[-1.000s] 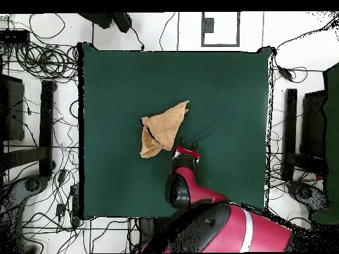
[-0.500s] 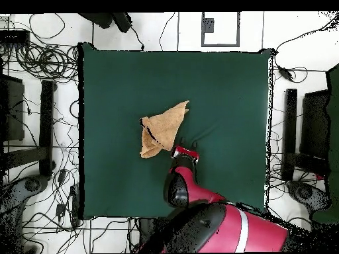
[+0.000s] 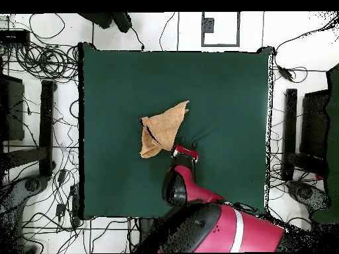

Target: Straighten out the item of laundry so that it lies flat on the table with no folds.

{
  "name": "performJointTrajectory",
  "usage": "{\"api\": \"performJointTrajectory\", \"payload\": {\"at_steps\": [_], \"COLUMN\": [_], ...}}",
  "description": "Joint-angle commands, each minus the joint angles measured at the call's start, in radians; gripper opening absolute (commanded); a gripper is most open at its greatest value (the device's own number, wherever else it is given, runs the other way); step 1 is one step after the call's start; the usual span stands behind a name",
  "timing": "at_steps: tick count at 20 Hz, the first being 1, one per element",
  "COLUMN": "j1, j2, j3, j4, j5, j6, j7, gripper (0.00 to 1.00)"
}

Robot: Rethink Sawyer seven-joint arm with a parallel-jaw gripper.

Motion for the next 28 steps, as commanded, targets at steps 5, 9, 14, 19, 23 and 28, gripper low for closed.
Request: {"api": "performJointTrajectory", "payload": {"at_steps": [5,9,14,19,23,28], "j1": [0.109,0.112,0.101,0.063,0.015,-0.052], "j2": [0.097,0.101,0.092,0.101,0.119,0.149], "j3": [0.139,0.136,0.15,0.203,0.259,0.326], "j4": [0.025,0.023,0.034,0.031,0.024,0.019], "j5": [0.069,0.068,0.065,0.016,-0.044,-0.108], "j6": [0.031,0.021,0.034,0.046,0.051,0.075], "j7": [0.311,0.312,0.323,0.357,0.388,0.404], "gripper": [1.0,1.0,1.0,1.0,1.0,1.0]}}
